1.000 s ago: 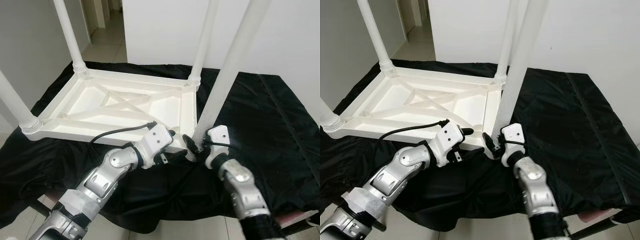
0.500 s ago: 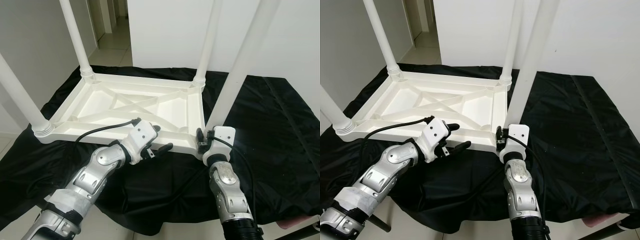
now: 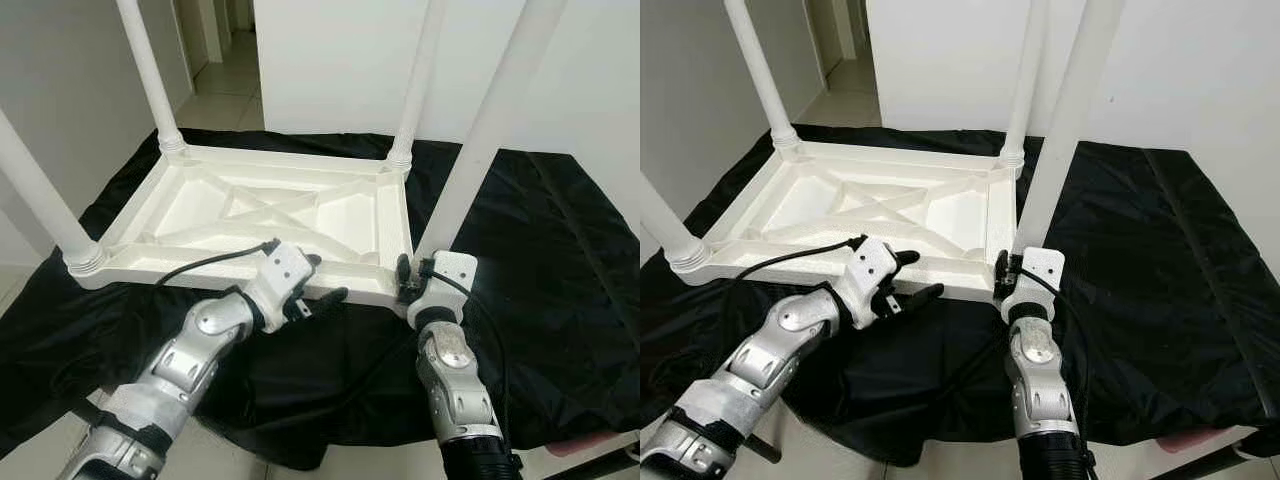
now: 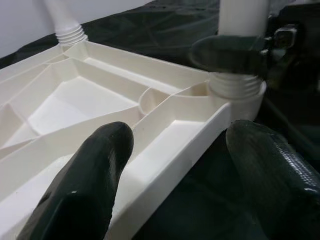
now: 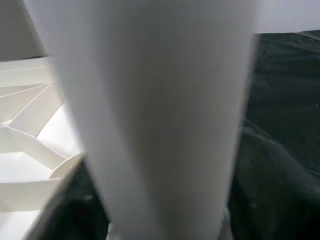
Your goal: Building children table
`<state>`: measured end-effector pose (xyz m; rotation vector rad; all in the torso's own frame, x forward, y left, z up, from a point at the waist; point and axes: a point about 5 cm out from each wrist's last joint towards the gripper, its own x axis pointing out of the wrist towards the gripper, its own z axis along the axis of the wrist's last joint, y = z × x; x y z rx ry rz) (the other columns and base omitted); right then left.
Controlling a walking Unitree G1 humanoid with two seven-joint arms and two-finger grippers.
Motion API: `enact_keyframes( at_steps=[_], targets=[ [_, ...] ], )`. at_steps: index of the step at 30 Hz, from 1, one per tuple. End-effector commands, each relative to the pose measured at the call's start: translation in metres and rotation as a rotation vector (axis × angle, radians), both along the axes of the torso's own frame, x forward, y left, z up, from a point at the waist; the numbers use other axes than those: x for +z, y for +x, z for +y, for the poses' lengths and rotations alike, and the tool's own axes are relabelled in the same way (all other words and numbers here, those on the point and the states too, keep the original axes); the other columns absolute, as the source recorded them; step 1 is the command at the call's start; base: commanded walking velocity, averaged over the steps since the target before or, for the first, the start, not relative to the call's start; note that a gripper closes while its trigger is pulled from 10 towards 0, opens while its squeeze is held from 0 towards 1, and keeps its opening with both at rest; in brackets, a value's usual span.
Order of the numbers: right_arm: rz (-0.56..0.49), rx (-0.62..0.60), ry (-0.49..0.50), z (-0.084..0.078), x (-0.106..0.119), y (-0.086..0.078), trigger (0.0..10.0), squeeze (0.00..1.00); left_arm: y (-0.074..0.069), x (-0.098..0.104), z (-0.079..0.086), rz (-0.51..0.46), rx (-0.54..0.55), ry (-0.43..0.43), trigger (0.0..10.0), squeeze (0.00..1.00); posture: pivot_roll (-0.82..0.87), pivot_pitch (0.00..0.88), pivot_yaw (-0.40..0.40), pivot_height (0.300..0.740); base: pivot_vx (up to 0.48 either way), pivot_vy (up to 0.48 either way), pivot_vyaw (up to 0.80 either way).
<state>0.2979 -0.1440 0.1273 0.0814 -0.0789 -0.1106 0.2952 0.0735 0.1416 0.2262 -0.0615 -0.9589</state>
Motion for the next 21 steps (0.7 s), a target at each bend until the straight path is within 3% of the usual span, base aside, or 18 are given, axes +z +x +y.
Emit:
enact_keyframes(
  at_steps=[1, 2, 9, 13, 21],
  targets=[
    [-0.013, 0.045, 0.002, 0.0, 0.002, 0.003, 10.0, 0.51, -0.011, -0.007, -0.006, 0.049, -0.121, 0.019, 10.0, 0.0, -0.03, 0.0, -0.003, 0.74, 0.0, 0.0, 0.0],
    [-0.016, 0.082, -0.011, 0.0, 0.003, 0.003, 10.0, 0.0, -0.016, -0.011, -0.008, 0.058, -0.14, 0.028, 10.0, 0.0, -0.03, 0.0, 0.001, 0.74, 0.0, 0.0, 0.0],
    [-0.024, 0.198, -0.027, 0.0, 0.002, 0.0, 10.0, 0.0, -0.024, -0.014, -0.011, 0.076, -0.161, 0.026, 10.0, 0.0, -0.02, 0.0, 0.008, 0.74, 0.0, 0.0, 0.0],
    [-0.019, 0.507, -0.136, 0.0, 0.003, -0.001, 10.0, 0.0, -0.024, -0.015, -0.005, 0.087, -0.157, 0.04, 10.0, 0.0, -0.02, 0.0, 0.019, 0.74, 0.0, 0.0, 0.0],
    [0.008, 0.715, -0.216, -0.009, 0.006, 0.008, 10.0, 0.0, -0.023, -0.012, -0.005, 0.074, -0.174, 0.066, 10.0, 0.0, -0.02, 0.0, 0.022, 0.74, 0.0, 0.0, 0.0]
  ],
)
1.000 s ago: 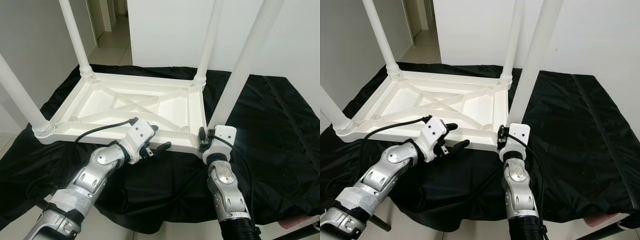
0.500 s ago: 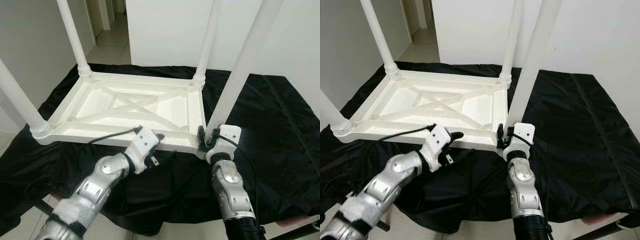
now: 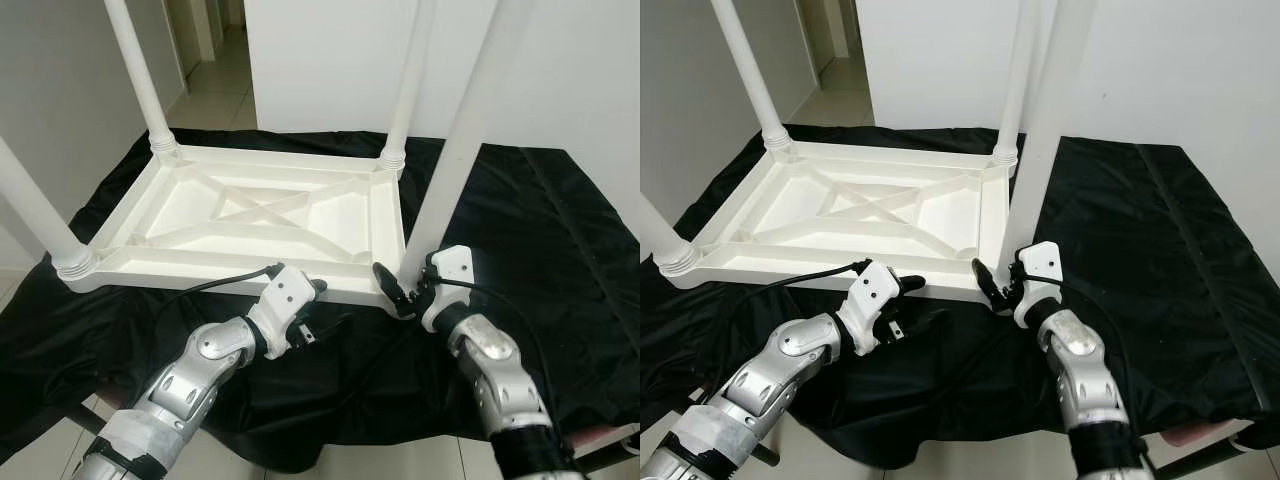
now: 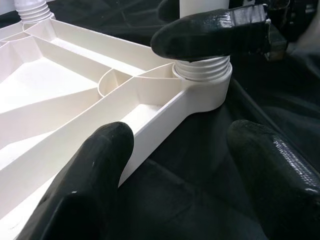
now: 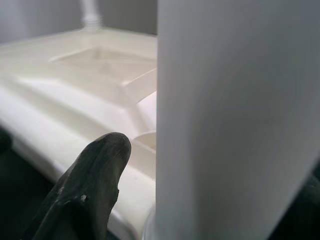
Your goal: Building children table
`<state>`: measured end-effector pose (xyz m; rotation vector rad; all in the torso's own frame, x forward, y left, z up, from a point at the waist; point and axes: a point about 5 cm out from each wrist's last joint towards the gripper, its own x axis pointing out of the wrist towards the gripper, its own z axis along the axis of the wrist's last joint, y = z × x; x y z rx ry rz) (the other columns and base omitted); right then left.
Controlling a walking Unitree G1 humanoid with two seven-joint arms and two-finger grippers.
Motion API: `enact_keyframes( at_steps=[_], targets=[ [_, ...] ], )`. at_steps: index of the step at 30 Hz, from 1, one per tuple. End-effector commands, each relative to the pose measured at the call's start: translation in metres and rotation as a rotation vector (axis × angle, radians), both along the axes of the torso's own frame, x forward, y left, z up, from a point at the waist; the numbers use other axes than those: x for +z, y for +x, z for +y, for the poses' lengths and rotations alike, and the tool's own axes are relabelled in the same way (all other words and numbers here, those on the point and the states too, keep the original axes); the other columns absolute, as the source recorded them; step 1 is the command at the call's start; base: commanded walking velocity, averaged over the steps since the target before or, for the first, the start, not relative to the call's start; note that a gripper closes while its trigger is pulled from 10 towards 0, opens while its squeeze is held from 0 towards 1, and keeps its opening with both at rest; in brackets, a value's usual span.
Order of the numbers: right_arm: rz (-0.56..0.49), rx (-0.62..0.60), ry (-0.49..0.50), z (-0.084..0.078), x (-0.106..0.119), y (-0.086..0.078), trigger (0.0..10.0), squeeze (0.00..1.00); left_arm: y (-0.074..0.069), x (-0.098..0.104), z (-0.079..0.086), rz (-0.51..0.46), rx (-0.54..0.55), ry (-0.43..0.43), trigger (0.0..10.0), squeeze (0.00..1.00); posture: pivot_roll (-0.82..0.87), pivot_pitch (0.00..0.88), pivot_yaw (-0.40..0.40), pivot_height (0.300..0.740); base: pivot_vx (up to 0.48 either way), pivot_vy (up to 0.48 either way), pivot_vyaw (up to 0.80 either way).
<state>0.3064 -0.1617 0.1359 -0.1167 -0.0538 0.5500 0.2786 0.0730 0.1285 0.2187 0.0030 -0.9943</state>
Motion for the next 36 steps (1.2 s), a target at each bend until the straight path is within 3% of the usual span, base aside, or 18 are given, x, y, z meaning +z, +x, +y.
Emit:
enact_keyframes(
  at_steps=[1, 7, 8, 9, 20, 22, 23, 25, 28, 31, 36],
  targets=[
    [0.012, 0.08, -0.01, 0.007, -0.002, 0.001, 10.0, 0.0, -0.006, 0.002, -0.004, 0.009, -0.15, 0.042, 10.0, 0.0, -0.02, 0.0, 0.022, 0.74, 0.0, 0.0, 0.0],
    [0.033, 0.114, -0.023, 0.003, -0.004, 0.004, 9.9, 0.0, -0.006, 0.002, -0.004, 0.005, -0.148, 0.047, 10.0, 0.0, -0.01, 0.0, 0.01, 0.74, 0.0, 0.0, 0.0],
    [0.058, 0.136, -0.04, -0.001, -0.007, 0.006, 1.2, 0.0, -0.006, 0.002, -0.003, 0.005, -0.143, 0.048, 10.0, 0.0, -0.01, 0.0, 0.002, 0.74, 0.0, 0.0, 0.0],
    [0.064, 0.145, -0.041, -0.002, -0.008, 0.006, 0.0, 0.0, -0.006, 0.002, -0.003, 0.005, -0.142, 0.048, 10.0, 0.0, -0.01, 0.0, 0.002, 0.74, 0.0, 0.0, 0.0],
    [0.097, 0.169, -0.023, -0.003, -0.014, 0.002, 0.0, 0.0, -0.008, 0.0, -0.003, 0.006, -0.135, 0.049, 10.0, 0.0, 0.0, 0.0, -0.018, 0.74, 0.0, 0.0, 0.0],
    [0.099, 0.172, -0.022, -0.002, -0.014, 0.001, 0.5, 0.0, -0.008, 0.0, -0.003, 0.005, -0.132, 0.05, 10.0, 0.0, 0.0, 0.0, -0.018, 0.74, 0.0, 0.0, 0.0],
    [0.101, 0.155, -0.009, -0.002, -0.014, 0.001, 10.0, 0.0, -0.008, 0.0, -0.002, 0.006, -0.13, 0.049, 10.0, 0.0, 0.0, 0.0, -0.03, 0.74, 0.0, 0.0, 0.0],
    [0.085, 0.128, 0.001, 0.0, -0.012, 0.001, 10.0, 0.0, -0.009, 0.0, -0.002, 0.008, -0.127, 0.048, 10.0, 0.0, 0.0, 0.0, -0.03, 0.74, 0.0, 0.0, 0.0],
    [0.05, -0.021, 0.013, 0.0, -0.01, 0.004, 10.0, 0.0, -0.012, -0.002, -0.002, 0.016, -0.125, 0.045, 10.0, 0.0, 0.0, 0.0, -0.036, 0.74, 0.0, 0.0, 0.0],
    [0.049, -0.053, 0.019, 0.0, -0.01, 0.004, 10.0, 0.0, -0.013, -0.003, -0.003, 0.018, -0.125, 0.044, 10.0, 0.0, 0.0, 0.0, -0.036, 0.74, 0.0, 0.0, 0.0],
    [0.067, -0.214, 0.093, 0.016, -0.016, -0.011, 10.0, 0.0, -0.016, -0.005, -0.004, 0.029, -0.121, 0.038, 10.0, 0.0, 0.0, 0.0, -0.045, 0.74, 0.0, 0.0, 0.0]
  ],
)
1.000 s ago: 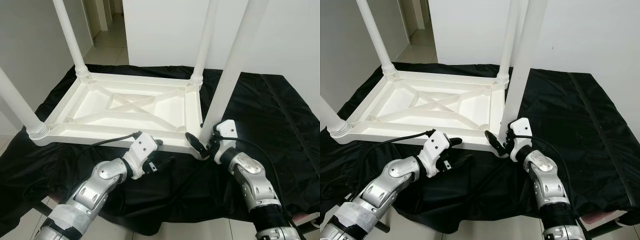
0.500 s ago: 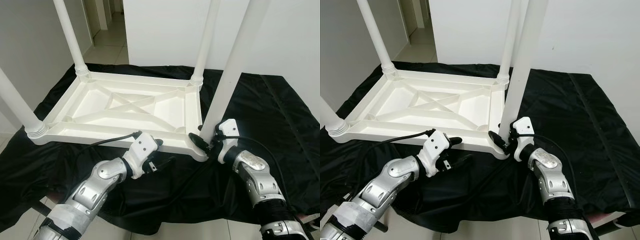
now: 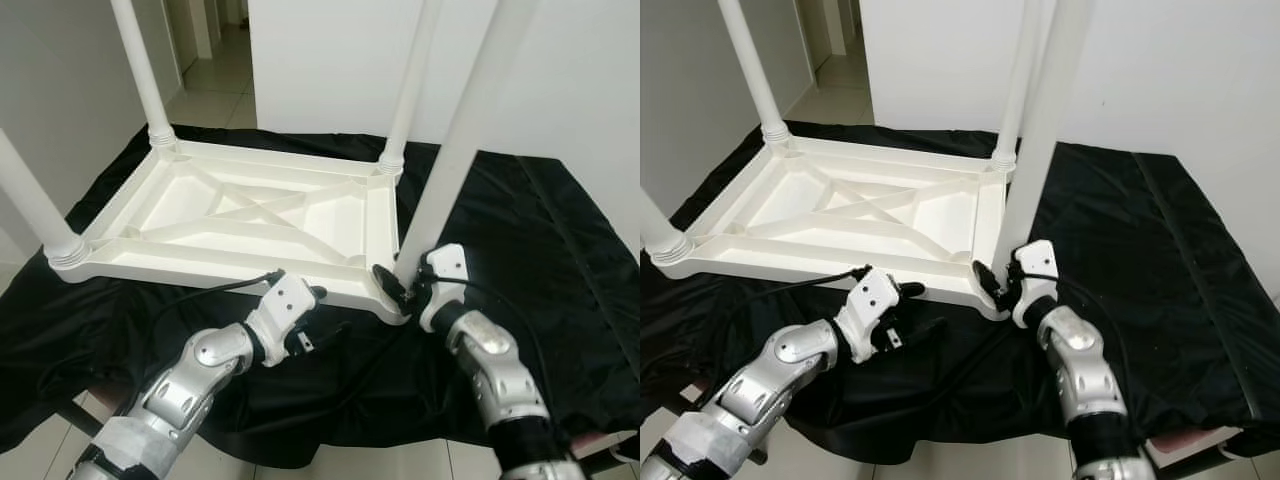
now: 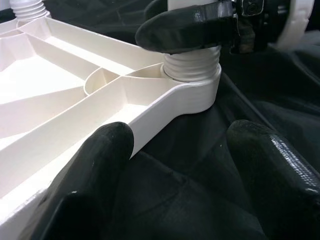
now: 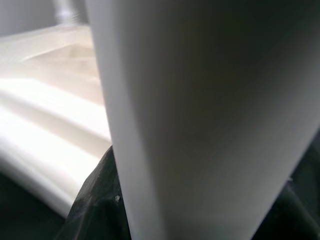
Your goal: Building children table
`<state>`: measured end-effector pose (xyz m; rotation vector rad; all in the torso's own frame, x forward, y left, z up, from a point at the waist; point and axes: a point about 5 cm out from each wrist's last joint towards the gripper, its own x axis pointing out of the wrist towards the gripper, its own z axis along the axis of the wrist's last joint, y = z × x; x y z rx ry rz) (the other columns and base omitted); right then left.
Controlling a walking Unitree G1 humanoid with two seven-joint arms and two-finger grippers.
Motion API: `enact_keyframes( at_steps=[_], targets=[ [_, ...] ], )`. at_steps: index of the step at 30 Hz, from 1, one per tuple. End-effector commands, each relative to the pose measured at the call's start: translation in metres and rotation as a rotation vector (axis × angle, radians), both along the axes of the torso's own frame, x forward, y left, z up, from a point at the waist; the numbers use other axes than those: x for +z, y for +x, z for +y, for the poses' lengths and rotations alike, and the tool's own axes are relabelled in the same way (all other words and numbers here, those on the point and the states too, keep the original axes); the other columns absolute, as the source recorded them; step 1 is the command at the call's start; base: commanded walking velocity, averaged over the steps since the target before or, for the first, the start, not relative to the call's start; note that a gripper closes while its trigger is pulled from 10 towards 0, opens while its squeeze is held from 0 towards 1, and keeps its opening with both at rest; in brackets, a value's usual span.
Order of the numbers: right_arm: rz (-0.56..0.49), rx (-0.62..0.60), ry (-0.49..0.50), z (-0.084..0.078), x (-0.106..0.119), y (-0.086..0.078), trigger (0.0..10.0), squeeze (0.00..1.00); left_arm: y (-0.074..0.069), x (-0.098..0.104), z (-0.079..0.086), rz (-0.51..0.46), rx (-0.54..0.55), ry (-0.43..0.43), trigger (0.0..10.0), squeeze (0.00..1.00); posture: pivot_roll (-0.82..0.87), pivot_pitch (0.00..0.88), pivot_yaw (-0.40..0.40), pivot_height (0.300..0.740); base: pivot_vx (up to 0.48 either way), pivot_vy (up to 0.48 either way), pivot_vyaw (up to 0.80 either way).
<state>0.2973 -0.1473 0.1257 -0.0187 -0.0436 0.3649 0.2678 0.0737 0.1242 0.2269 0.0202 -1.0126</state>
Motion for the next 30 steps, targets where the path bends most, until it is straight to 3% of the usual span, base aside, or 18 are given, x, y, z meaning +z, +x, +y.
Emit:
enact_keyframes(
  at_steps=[1, 3, 9, 16, 21, 22, 30],
  targets=[
    [0.045, -0.046, 0.008, 0.003, -0.007, -0.004, 10.0, 0.0, -0.006, -0.001, -0.005, 0.018, -0.104, 0.022, 10.0, 0.0, 0.0, 0.0, -0.045, 0.74, 0.0, 0.0, 0.0],
    [0.097, -0.216, 0.072, 0.002, -0.012, -0.007, 10.0, 0.0, -0.006, -0.002, -0.004, 0.022, -0.103, 0.021, 10.0, 0.0, -0.01, 0.0, -0.049, 0.74, 0.0, 0.0, 0.0],
    [0.117, -0.411, 0.114, 0.003, -0.018, -0.014, 10.0, 0.0, -0.007, -0.002, -0.004, 0.027, -0.101, 0.02, 10.0, 0.0, -0.01, 0.0, -0.049, 0.74, 0.0, 0.0, 0.0],
    [0.124, -0.492, 0.123, 0.017, -0.018, -0.022, 10.0, 0.0, -0.006, -0.002, -0.005, 0.026, -0.101, 0.019, 10.0, 0.0, -0.01, 0.0, -0.052, 0.74, 0.0, 0.0, 0.0],
    [0.113, -0.504, 0.109, 0.014, -0.015, -0.022, 10.0, 0.0, -0.006, -0.002, -0.004, 0.026, -0.101, 0.023, 10.0, 0.0, -0.01, 0.0, -0.052, 0.74, 0.0, 0.0, 0.0],
    [0.101, -0.486, 0.113, 0.014, -0.013, -0.022, 10.0, 1.0, -0.005, -0.002, -0.003, 0.023, -0.1, 0.025, 10.0, 0.0, -0.01, 0.0, -0.051, 0.74, 0.0, 0.0, 0.0],
    [0.061, -0.423, 0.134, 0.01, -0.006, -0.019, 10.0, 1.0, -0.007, 0.003, -0.004, 0.022, -0.103, 0.002, 10.0, 0.0, -0.01, 0.0, -0.051, 0.74, 0.0, 0.0, 0.0]
  ],
)
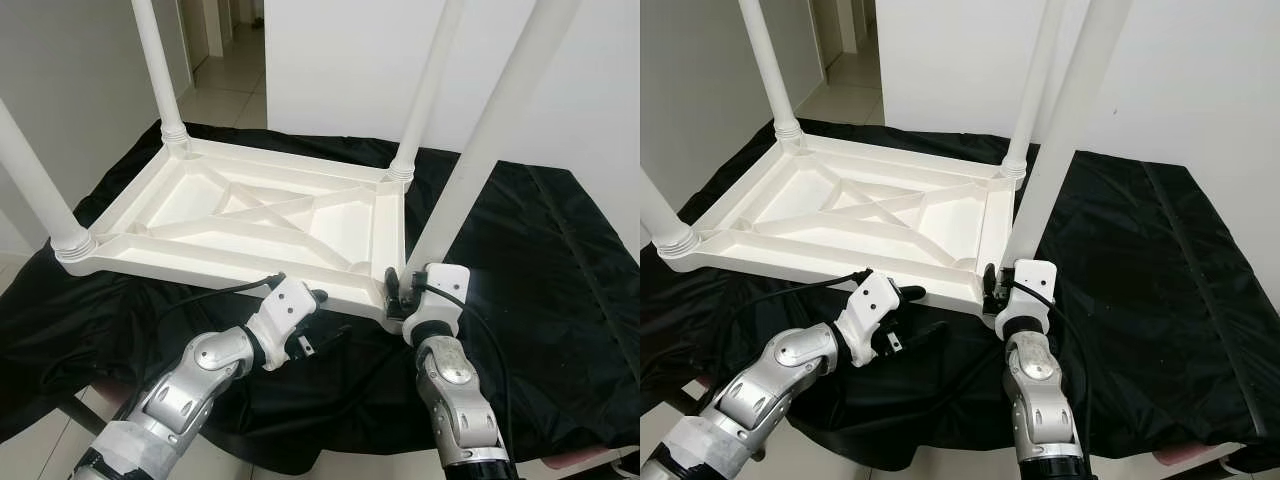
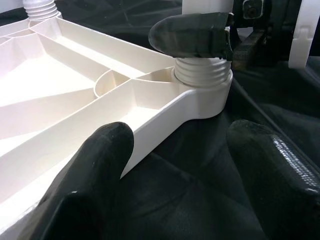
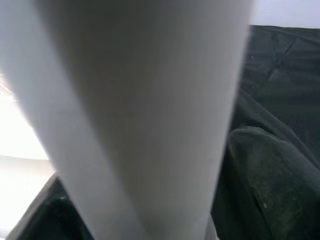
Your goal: Building children table
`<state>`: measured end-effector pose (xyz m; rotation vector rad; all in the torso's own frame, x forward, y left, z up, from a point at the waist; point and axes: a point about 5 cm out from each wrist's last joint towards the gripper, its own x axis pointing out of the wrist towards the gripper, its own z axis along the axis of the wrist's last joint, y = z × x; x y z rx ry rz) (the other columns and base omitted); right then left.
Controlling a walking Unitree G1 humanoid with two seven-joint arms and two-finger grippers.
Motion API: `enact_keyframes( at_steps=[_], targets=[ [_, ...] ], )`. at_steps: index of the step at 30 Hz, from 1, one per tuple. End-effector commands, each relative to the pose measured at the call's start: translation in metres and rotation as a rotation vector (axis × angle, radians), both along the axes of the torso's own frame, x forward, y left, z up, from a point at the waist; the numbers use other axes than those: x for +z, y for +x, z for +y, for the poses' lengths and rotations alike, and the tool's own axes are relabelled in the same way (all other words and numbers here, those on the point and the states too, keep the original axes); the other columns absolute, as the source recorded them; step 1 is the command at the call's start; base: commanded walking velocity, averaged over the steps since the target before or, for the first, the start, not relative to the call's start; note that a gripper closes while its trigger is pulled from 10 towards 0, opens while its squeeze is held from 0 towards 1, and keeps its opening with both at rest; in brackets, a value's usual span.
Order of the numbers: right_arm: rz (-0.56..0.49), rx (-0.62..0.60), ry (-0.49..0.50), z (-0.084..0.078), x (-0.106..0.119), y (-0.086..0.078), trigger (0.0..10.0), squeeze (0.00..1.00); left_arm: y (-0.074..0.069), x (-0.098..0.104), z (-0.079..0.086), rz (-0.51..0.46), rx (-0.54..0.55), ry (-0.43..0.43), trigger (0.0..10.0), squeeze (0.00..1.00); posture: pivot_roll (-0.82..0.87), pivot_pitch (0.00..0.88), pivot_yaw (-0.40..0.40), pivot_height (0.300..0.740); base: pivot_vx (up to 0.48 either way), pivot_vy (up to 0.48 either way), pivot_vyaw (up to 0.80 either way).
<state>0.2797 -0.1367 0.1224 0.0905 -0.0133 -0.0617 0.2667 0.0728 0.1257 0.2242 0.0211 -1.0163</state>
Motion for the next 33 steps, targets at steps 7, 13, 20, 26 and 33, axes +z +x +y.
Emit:
enact_keyframes(
  at_steps=[7, 13, 20, 26, 33],
  targets=[
    [0.034, 0.182, 0.013, -0.002, -0.006, 0.003, 10.0, 0.0, -0.004, 0.002, -0.005, 0.019, -0.096, -0.003, 10.0, 0.0, -0.01, 0.0, -0.048, 0.74, 0.0, 0.0, 0.0],
    [-0.021, 0.409, -0.101, -0.005, -0.004, 0.005, 10.0, 0.0, -0.001, 0.013, -0.007, 0.022, -0.092, -0.059, 10.0, 0.0, -0.01, 0.0, -0.042, 0.74, 0.0, 0.0, 0.0],
    [-0.06, 0.524, -0.195, -0.018, 0.007, 0.018, 10.0, 0.0, -0.002, 0.014, -0.007, 0.021, -0.106, -0.051, 10.0, 0.0, -0.01, 0.0, -0.024, 0.74, 0.0, 0.0, 0.0],
    [-0.032, 0.64, -0.236, -0.022, 0.008, 0.029, 2.9, 0.0, -0.003, 0.015, -0.009, 0.019, -0.11, -0.043, 10.0, 0.0, -0.01, 0.0, -0.032, 0.74, 0.0, 0.0, 0.0],
    [0.022, 0.711, -0.23, -0.025, -0.004, 0.025, 0.0, 0.0, -0.006, 0.015, -0.009, 0.026, -0.093, -0.056, 10.0, 0.0, 0.01, 0.0, -0.049, 0.74, 0.0, 0.0, 0.0]
  ],
)
